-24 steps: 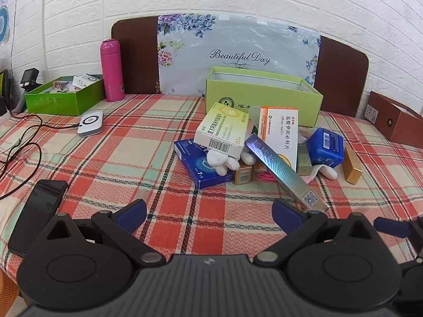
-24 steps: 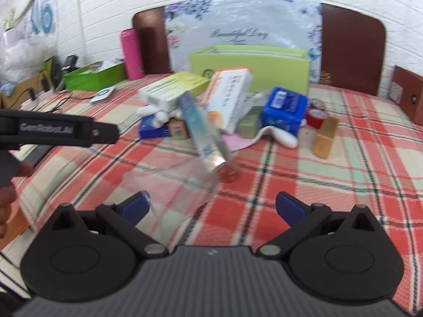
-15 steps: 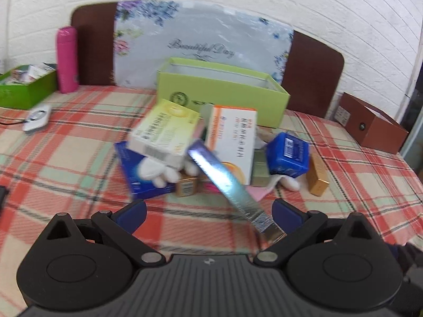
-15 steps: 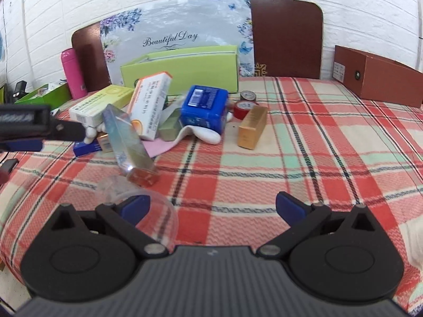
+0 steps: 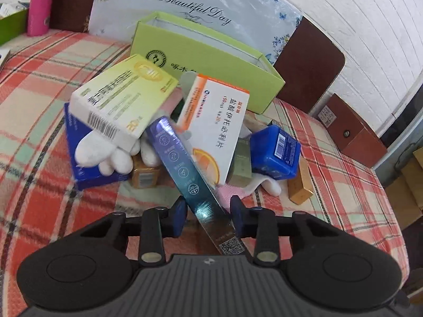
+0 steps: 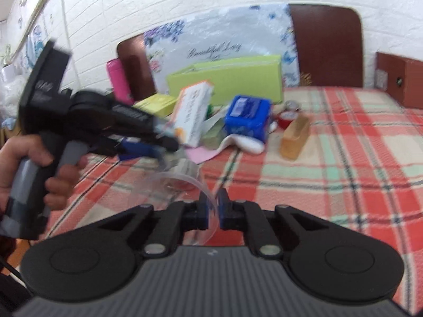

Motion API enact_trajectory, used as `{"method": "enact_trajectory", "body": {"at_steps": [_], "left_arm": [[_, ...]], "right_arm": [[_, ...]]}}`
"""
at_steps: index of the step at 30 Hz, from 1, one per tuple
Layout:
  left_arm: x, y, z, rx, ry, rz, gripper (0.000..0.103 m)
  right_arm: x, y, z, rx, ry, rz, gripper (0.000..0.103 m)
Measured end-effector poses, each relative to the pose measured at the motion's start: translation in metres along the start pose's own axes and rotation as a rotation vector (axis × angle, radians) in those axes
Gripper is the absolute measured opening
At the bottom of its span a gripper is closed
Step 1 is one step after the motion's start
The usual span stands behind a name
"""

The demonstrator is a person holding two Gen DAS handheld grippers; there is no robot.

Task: Organize objects

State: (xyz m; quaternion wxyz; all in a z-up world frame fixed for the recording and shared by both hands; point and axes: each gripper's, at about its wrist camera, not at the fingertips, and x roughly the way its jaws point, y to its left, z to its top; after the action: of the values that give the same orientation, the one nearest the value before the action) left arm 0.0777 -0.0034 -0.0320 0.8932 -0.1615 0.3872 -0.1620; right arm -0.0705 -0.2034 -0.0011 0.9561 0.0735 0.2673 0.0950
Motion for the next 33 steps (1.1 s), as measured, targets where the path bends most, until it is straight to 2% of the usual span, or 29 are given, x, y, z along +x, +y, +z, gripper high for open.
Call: {"method": "enact_trajectory", "body": {"at_steps": [2, 4, 8, 10, 13, 21, 23, 24, 29, 33], "left_arm": [[-0.010, 0.004, -0.002, 0.027, 0.015, 0.007, 0.036], [-0.017, 0.008, -0.003, 0.048, 0.027, 0.027, 0.037], [-0.022, 0.000, -0.004, 0.129, 0.035, 0.102, 0.040], [-0.020, 0.002, -0.004, 0.113, 0.045, 0.076, 0.042], [-0.013, 0.002, -0.004, 0.085, 0.051, 0.079, 0.045], [-0.004, -0.001, -0.004, 0.067, 0.068, 0.069, 0.045], [-0.002, -0.003, -0.004, 0.066, 0.074, 0.056, 0.041], [-0.001, -0.004, -0.003, 0.066, 0.079, 0.050, 0.035], [0.000, -0.005, -0.002, 0.069, 0.088, 0.034, 0.033], [-0.013, -0.007, -0.001, 0.090, 0.095, -0.025, 0.023]], "right_arm": [[-0.003, -0.014, 0.005, 0.024, -0.018, -0.065, 0.004], [0.000, -0.020, 0.008, 0.021, -0.006, -0.094, 0.004], [0.014, -0.016, 0.007, 0.002, 0.034, -0.085, 0.004], [0.018, -0.014, 0.008, 0.008, 0.039, -0.063, 0.004], [0.019, -0.013, 0.008, 0.011, 0.038, -0.057, 0.004], [0.028, -0.018, 0.007, 0.035, 0.064, -0.061, 0.004], [0.030, -0.019, 0.007, 0.037, 0.064, -0.061, 0.004], [0.031, -0.019, 0.008, 0.040, 0.063, -0.060, 0.004], [0.030, -0.020, 0.015, 0.052, 0.047, -0.061, 0.004], [0.025, -0.021, 0.027, 0.061, 0.031, -0.033, 0.004]]}}
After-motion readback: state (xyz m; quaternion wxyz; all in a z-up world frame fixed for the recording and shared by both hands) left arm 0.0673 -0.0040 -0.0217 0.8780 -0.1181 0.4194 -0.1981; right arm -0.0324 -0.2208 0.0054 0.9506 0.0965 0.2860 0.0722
